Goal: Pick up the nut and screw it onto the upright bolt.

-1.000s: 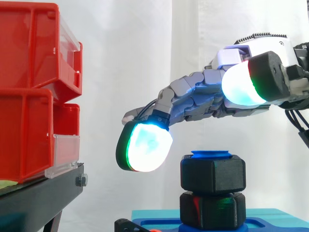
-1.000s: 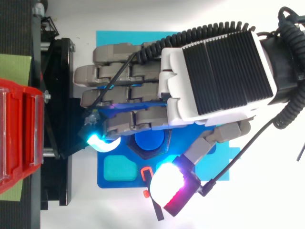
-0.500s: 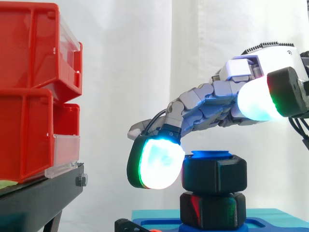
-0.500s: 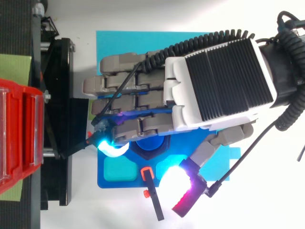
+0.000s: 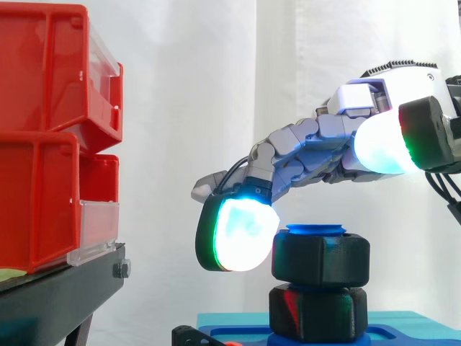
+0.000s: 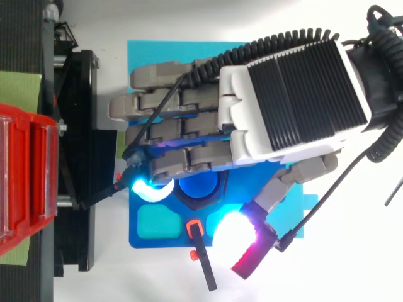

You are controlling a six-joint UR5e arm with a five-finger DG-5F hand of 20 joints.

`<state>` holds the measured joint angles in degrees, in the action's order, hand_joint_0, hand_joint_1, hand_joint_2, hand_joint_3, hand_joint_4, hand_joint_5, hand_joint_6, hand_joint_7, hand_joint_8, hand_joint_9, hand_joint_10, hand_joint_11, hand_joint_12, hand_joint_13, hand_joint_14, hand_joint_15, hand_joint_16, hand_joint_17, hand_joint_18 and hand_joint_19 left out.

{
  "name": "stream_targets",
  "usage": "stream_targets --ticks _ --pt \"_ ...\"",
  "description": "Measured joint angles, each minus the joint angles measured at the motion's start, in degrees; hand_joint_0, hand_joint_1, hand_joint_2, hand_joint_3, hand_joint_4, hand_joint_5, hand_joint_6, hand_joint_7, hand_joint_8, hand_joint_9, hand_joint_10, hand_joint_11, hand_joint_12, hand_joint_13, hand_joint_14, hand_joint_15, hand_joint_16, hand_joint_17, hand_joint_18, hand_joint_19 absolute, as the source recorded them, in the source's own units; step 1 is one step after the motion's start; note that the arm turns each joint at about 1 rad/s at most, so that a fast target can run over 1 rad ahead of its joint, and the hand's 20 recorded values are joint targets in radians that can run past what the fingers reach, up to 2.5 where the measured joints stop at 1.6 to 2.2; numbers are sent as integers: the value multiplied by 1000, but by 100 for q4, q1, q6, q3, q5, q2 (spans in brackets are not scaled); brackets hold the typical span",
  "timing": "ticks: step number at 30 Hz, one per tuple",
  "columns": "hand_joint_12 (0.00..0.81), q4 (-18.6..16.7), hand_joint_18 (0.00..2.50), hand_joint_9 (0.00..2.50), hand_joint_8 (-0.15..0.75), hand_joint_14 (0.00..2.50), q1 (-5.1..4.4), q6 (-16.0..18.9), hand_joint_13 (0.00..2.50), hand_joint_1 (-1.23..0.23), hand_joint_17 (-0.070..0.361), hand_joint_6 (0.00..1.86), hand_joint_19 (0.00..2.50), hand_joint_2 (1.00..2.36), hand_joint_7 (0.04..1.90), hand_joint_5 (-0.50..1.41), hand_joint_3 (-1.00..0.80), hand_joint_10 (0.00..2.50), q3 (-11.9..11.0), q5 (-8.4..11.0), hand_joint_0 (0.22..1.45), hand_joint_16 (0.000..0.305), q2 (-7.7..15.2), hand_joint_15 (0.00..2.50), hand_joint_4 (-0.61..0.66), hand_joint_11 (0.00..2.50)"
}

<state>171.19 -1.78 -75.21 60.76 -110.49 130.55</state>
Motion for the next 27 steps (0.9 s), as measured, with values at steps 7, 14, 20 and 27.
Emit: stream_targets --ticks 7,14,20,27 --pt "201 -14 0 570 284 0 62 -23 280 -252 41 503 0 1000 804 -117 -500 0 3 -63 459 18 0 0 342 0" --pt "191 4 43 622 279 0 114 -62 317 -267 39 503 0 1000 839 -101 -500 0 9 -75 464 17 1 0 362 0" --pt "187 49 59 655 283 0 154 -100 332 -270 39 504 0 1000 917 -85 -500 0 19 -123 467 17 0 0 360 0" --pt "178 -11 114 712 278 0 241 -171 376 -267 36 504 0 1000 1058 -46 -500 0 159 -178 477 16 -1 0 336 0"
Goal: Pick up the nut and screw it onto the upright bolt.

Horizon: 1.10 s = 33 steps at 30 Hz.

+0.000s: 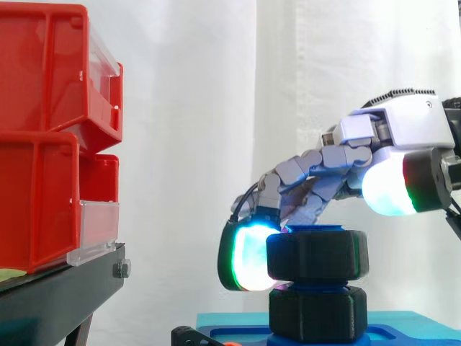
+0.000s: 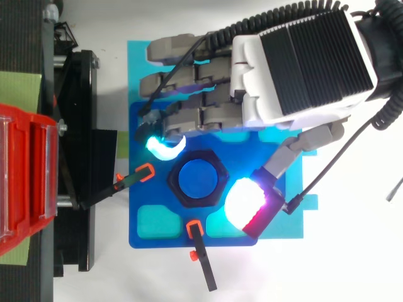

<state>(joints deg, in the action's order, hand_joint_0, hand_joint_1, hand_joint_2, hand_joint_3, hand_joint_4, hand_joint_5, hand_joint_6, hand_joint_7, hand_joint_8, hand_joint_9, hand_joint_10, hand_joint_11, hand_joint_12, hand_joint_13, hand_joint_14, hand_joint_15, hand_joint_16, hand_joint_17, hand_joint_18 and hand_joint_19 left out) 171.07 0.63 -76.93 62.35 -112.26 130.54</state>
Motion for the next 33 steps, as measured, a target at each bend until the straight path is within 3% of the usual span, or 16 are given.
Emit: stream_targets --ticks 11,22,30,33 --pt "167 -32 170 809 273 0 181 -6 438 -268 33 502 0 1000 1318 10 -500 0 25 -292 487 15 -1 0 218 0" --pt "196 -36 115 730 285 0 293 -1 380 -258 41 504 0 1000 939 -83 -500 0 -41 -477 482 18 -2 0 318 0" --pt "217 108 19 661 281 0 437 2 318 -249 51 502 0 1000 749 -132 -500 0 -370 -656 475 23 -2 0 270 0" --pt "258 139 0 496 240 0 489 -1 215 -171 66 502 0 1000 663 -162 -500 0 -500 -718 468 29 -2 0 208 0"
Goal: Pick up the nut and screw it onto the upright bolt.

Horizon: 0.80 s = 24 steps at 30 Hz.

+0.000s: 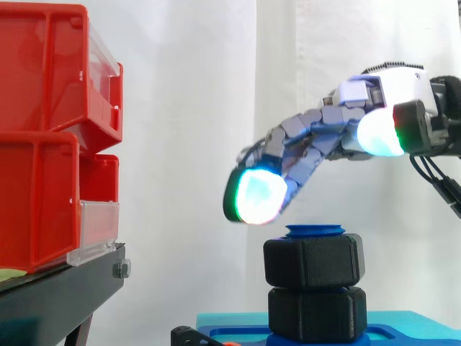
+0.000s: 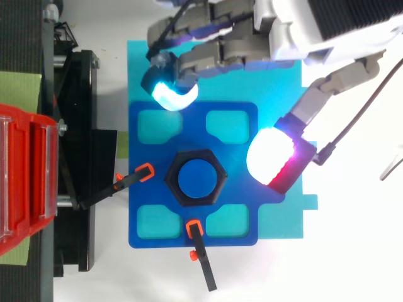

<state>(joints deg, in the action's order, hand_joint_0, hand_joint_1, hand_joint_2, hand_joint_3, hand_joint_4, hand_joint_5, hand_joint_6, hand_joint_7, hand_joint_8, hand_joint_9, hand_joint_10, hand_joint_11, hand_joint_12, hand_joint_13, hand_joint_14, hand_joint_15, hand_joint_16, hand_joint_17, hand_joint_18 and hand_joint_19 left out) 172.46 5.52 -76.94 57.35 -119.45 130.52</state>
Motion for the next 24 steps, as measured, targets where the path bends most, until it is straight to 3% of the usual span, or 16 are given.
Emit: stream_targets --ticks 4,8,13,24 --pt "309 -2 0 263 203 0 -22 -2 10 -67 88 501 0 1000 621 -197 -500 0 -68 -9 455 39 1 0 157 0" --pt "322 -112 0 213 200 0 -98 42 0 -30 94 501 0 1000 621 -200 -500 0 110 151 451 42 1 0 150 0" --pt "323 -443 0 190 197 0 -221 299 0 33 99 501 0 1000 623 -195 -500 0 373 309 456 44 1 0 133 0" --pt "326 -492 0 214 197 0 -416 423 0 76 99 502 0 1000 670 -164 -500 0 430 460 470 44 0 0 150 0"
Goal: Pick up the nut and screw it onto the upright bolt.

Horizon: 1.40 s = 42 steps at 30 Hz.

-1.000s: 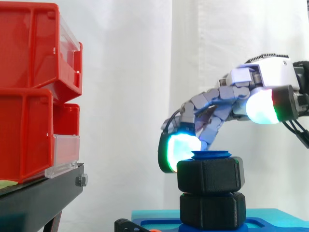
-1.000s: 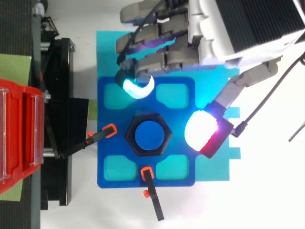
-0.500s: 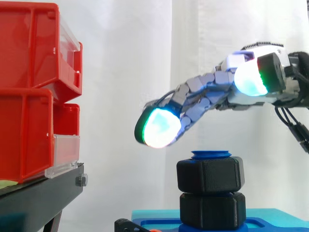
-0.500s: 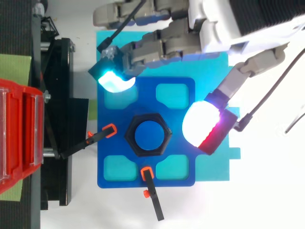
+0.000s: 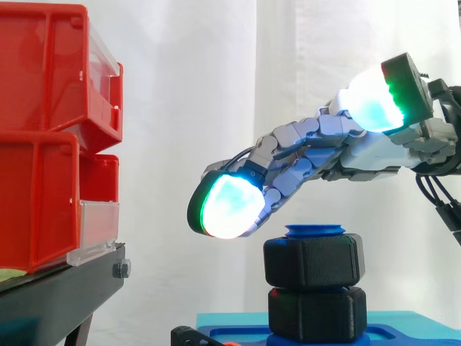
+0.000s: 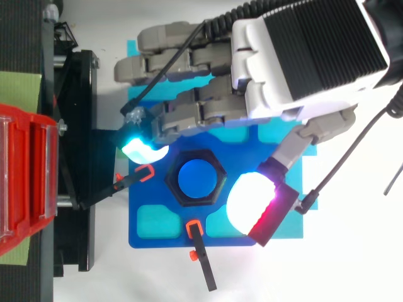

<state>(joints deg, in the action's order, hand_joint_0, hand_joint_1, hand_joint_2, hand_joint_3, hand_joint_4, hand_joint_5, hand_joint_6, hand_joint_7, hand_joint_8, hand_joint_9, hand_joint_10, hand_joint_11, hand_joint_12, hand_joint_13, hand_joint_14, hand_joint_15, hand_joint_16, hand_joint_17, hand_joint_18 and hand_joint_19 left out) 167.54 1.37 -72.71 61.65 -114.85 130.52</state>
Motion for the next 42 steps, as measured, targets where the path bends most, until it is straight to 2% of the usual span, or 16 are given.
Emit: stream_targets --ticks 10,17,25,42 --pt "325 164 0 260 217 0 -37 -4 0 60 98 503 0 1000 801 -135 -500 0 15 22 477 43 6 0 182 0" --pt "328 97 0 330 236 0 -21 -8 36 40 96 504 0 1000 986 -114 -500 0 168 13 480 43 4 0 218 0" --pt "330 21 0 394 256 0 15 -7 100 3 94 503 0 1000 1191 -93 -500 0 200 3 483 42 0 0 184 0" --pt "323 -108 0 474 272 0 162 -15 163 -56 87 503 0 1000 1408 -60 -500 0 199 -111 487 39 0 0 175 0"
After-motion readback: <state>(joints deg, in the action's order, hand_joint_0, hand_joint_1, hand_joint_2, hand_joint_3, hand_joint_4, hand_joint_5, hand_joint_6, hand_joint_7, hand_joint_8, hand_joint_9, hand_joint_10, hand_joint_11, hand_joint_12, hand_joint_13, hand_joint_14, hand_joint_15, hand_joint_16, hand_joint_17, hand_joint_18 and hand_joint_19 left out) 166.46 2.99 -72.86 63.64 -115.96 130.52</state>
